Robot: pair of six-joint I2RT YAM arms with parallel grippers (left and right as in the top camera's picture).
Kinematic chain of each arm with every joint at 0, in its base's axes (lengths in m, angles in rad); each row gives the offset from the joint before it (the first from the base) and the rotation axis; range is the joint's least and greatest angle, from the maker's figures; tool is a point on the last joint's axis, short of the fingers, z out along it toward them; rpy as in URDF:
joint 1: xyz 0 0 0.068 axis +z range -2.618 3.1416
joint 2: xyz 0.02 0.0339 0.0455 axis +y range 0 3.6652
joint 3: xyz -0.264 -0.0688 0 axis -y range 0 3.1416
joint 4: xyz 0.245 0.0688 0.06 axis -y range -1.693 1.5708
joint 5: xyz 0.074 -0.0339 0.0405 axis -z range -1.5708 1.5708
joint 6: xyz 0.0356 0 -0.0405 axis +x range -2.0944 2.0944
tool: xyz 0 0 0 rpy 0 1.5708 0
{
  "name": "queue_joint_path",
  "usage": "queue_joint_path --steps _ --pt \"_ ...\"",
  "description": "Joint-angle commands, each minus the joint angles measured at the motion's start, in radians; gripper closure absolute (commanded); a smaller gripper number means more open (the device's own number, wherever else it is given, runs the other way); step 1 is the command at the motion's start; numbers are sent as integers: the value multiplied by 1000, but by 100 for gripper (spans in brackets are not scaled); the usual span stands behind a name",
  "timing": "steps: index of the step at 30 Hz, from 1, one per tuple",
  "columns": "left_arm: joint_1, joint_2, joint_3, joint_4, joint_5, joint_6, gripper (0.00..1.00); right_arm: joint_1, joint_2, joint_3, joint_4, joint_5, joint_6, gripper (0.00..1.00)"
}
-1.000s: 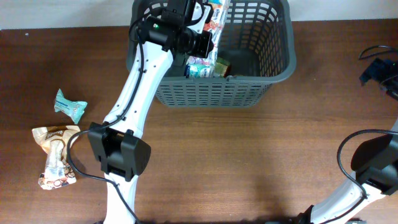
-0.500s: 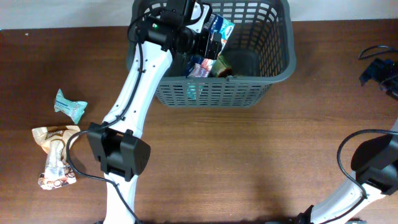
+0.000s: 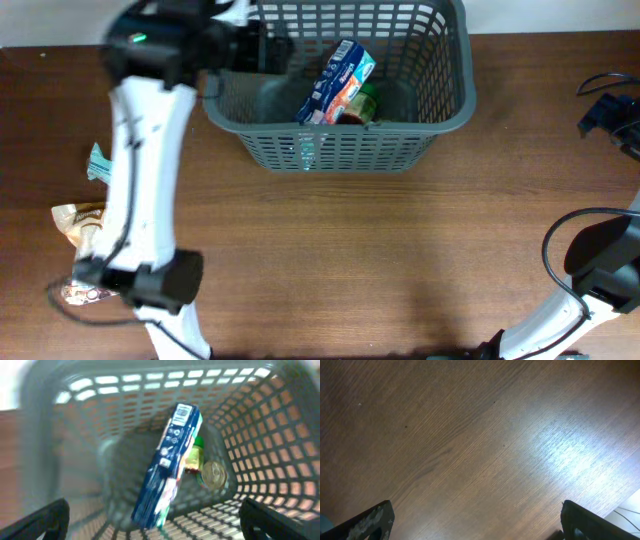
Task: Pack container
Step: 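Release the multipack and withdraw the left gripper to the left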
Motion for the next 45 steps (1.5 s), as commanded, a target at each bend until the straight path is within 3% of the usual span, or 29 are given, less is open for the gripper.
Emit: queue_joint_path --steps 1,5,11,15,19,25,27,34,43,45 --pt "26 -60 11 -61 -7 1 0 -3 -10 -6 1 16 6 1" --pt "87 -124 11 -117 -130 -71 0 -3 -10 -6 0 16 6 1" --pt "227 -171 11 -231 -370 -376 0 -3 -10 -6 0 16 6 1" --pt "333 -167 -27 -342 -374 -550 0 -3 -10 -6 1 16 6 1" --pt "391 -168 -87 -341 -365 -684 0 -3 -10 -6 1 16 6 1" --pt "484 -167 -229 -341 -364 -1020 1 -3 -10 -6 1 16 6 1" --pt "510 -167 -293 -333 -365 -1079 1 -3 -10 -6 0 16 6 1" --pt "538 -167 -575 -129 -489 -1020 0 -3 -10 -6 0 16 6 1" --pt "541 -160 -823 124 -475 -996 0 -3 -10 -6 0 16 6 1" --pt "552 -146 -829 186 -433 -921 0 -3 -10 -6 1 16 6 1"
